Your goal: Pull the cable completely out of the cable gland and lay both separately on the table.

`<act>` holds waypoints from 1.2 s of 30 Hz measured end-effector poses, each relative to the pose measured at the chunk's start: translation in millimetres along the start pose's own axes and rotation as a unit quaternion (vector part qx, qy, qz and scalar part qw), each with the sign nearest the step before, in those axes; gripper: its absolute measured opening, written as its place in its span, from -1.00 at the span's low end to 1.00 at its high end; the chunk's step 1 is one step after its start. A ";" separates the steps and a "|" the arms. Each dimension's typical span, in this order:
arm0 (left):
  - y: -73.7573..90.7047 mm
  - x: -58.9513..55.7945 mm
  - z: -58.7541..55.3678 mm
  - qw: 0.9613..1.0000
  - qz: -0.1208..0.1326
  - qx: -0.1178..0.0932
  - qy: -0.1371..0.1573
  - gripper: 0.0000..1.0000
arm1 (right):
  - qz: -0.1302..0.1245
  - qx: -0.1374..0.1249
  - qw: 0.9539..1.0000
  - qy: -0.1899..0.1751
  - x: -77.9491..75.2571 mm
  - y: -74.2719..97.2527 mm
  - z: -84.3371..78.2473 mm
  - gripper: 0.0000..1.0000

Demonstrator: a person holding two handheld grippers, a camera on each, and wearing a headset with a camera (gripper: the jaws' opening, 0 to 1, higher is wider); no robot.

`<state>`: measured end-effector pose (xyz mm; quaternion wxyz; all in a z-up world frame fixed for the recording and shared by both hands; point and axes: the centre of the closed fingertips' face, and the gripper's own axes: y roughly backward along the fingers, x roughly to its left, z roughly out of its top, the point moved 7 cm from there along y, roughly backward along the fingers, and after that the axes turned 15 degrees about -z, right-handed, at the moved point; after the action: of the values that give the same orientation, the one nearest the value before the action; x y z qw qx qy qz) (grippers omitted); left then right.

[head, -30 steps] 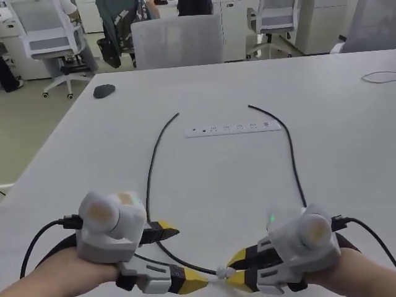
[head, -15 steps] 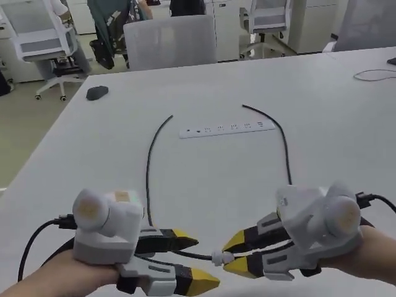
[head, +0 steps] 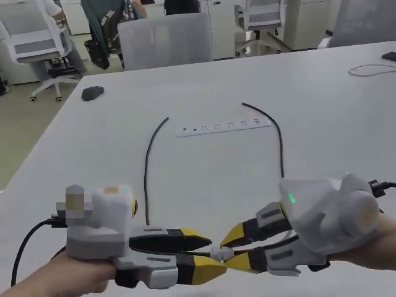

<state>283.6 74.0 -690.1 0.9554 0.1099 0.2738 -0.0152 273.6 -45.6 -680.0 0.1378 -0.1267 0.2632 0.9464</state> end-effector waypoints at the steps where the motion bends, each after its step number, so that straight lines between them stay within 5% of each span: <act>1: 0.1 0.4 0.0 1.000 -0.001 -0.002 0.004 -0.32 | 0.000 -0.001 1.000 0.003 -0.1 0.1 0.3 -0.87; 10: -2.4 -2.6 0.2 1.000 -0.021 0.000 0.017 -0.67 | 0.003 -0.002 1.000 0.016 0.9 0.6 1.1 -0.87; 28: -0.4 -3.8 -1.4 1.000 -0.026 0.016 -0.009 -0.68 | 0.009 -0.014 0.999 0.041 1.7 -0.5 4.5 -0.87; 34: -2.2 -4.4 -0.4 0.997 -0.013 0.034 -0.063 -0.69 | 0.009 -0.011 0.999 0.043 0.1 -1.3 3.2 -0.85; 36: -3.0 -4.6 0.7 0.994 -0.010 0.045 -0.095 -0.69 | 0.013 0.002 1.000 -0.009 -0.5 -0.7 3.0 -0.83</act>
<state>279.7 70.8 -687.7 0.9710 0.1479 0.1817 -0.0474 273.7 -43.5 -677.7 0.1285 -0.1141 0.2658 0.9486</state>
